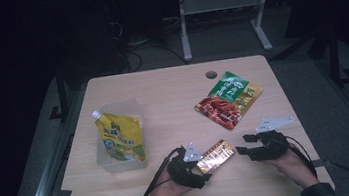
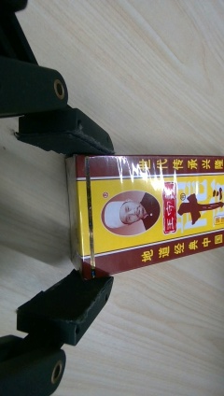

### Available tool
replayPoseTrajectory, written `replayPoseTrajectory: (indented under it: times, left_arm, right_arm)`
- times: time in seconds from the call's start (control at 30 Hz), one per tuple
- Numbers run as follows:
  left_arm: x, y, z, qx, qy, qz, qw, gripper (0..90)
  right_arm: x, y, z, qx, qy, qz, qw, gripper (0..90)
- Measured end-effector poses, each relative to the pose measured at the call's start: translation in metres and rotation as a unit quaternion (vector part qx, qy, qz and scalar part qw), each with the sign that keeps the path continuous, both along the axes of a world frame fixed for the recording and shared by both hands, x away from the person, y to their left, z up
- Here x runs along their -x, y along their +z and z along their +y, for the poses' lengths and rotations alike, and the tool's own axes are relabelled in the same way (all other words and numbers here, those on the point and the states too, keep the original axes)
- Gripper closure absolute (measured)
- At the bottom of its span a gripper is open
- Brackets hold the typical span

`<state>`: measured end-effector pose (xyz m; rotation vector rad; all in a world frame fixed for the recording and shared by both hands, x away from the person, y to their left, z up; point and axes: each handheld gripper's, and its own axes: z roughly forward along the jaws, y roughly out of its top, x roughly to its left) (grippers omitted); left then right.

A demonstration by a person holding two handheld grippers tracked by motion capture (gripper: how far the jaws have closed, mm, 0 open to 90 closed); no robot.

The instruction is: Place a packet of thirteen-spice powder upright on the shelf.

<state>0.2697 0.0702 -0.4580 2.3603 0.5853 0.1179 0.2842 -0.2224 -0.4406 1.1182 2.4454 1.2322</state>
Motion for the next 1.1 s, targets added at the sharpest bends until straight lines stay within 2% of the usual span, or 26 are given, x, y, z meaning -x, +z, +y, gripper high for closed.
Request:
replayPoseTrajectory:
  times: [0.07, 0.1, 0.13, 0.2, 0.23, 0.27, 0.3, 0.33, 0.43, 0.47, 0.53, 0.6, 0.8, 0.83, 0.93, 0.97, 1.0, 1.03, 1.1]
  left_arm:
    - [-0.001, 0.001, 0.002, -0.006, -0.007, -0.002, 1.0000, 31.8]
    - [-0.001, 0.001, 0.002, -0.006, -0.007, -0.002, 1.0000, 31.9]
    - [-0.002, 0.002, 0.006, -0.006, -0.016, -0.005, 0.9998, 31.9]
    - [-0.002, 0.002, 0.011, -0.002, -0.021, -0.006, 0.9998, 31.9]
    - [-0.002, 0.002, 0.011, -0.002, -0.021, -0.006, 0.9998, 32.0]
    - [-0.003, 0.002, 0.016, 0.002, -0.024, -0.004, 0.9997, 31.9]
    - [-0.003, 0.002, 0.016, 0.002, -0.024, -0.004, 0.9997, 32.0]
    - [-0.004, 0.002, 0.020, 0.004, -0.026, -0.005, 0.9997, 32.0]
    - [-0.005, 0.003, 0.024, 0.008, -0.025, -0.008, 0.9996, 32.0]
    - [-0.007, 0.005, 0.027, 0.009, -0.033, -0.009, 0.9994, 32.0]
    - [-0.007, 0.005, 0.027, 0.013, -0.034, -0.008, 0.9993, 32.1]
    - [-0.008, 0.007, 0.029, 0.019, -0.037, -0.008, 0.9991, 32.1]
    - [-0.011, 0.014, 0.033, 0.038, -0.037, -0.009, 0.9985, 32.2]
    - [-0.010, 0.015, 0.033, 0.048, -0.032, -0.006, 0.9983, 32.2]
    - [-0.011, 0.021, 0.036, 0.049, -0.038, -0.015, 0.9980, 32.2]
    - [-0.011, 0.025, 0.038, 0.059, -0.035, -0.016, 0.9975, 32.2]
    - [-0.011, 0.025, 0.038, 0.059, -0.035, -0.016, 0.9975, 32.2]
    - [-0.011, 0.029, 0.039, 0.071, -0.031, -0.016, 0.9969, 32.2]
    - [-0.011, 0.031, 0.040, 0.076, -0.027, -0.015, 0.9966, 32.2]
  right_arm:
    - [-0.003, 0.001, 0.004, -0.003, 0.003, -0.007, 1.0000, 59.7]
    - [-0.003, 0.001, 0.004, -0.003, 0.003, -0.007, 1.0000, 59.7]
    - [-0.007, 0.001, 0.009, -0.002, 0.011, -0.006, 0.9999, 71.0]
    - [-0.010, 0.000, 0.017, 0.004, 0.022, -0.004, 0.9997, 78.9]
    - [-0.010, 0.000, 0.017, 0.004, 0.022, -0.004, 0.9997, 78.9]
    - [-0.010, 0.001, 0.025, 0.015, 0.033, -0.010, 0.9993, 86.1]
    - [-0.010, 0.001, 0.025, 0.015, 0.033, -0.010, 0.9993, 86.1]
    - [-0.013, 0.001, 0.033, 0.017, 0.044, -0.013, 0.9988, 89.6]
    - [-0.015, 0.000, 0.040, 0.021, 0.050, -0.006, 0.9985, 89.7]
    - [-0.017, -0.002, 0.045, 0.025, 0.063, -0.006, 0.9977, 89.7]
    - [-0.018, -0.004, 0.050, 0.038, 0.065, -0.004, 0.9971, 89.7]
    - [-0.019, -0.005, 0.051, 0.040, 0.068, -0.004, 0.9968, 89.6]
    - [-0.020, -0.008, 0.051, 0.041, 0.073, 0.003, 0.9965, 89.6]
    - [-0.020, -0.008, 0.051, 0.041, 0.073, 0.003, 0.9965, 89.6]
    - [-0.021, -0.010, 0.052, 0.041, 0.079, 0.000, 0.9960, 89.6]
    - [-0.021, -0.010, 0.052, 0.040, 0.081, 0.002, 0.9959, 89.6]
    - [-0.020, -0.010, 0.053, 0.039, 0.079, 0.006, 0.9961, 89.7]
    - [-0.020, -0.010, 0.054, 0.039, 0.081, 0.005, 0.9960, 89.7]
    - [-0.020, -0.010, 0.054, 0.038, 0.082, 0.005, 0.9959, 89.6]
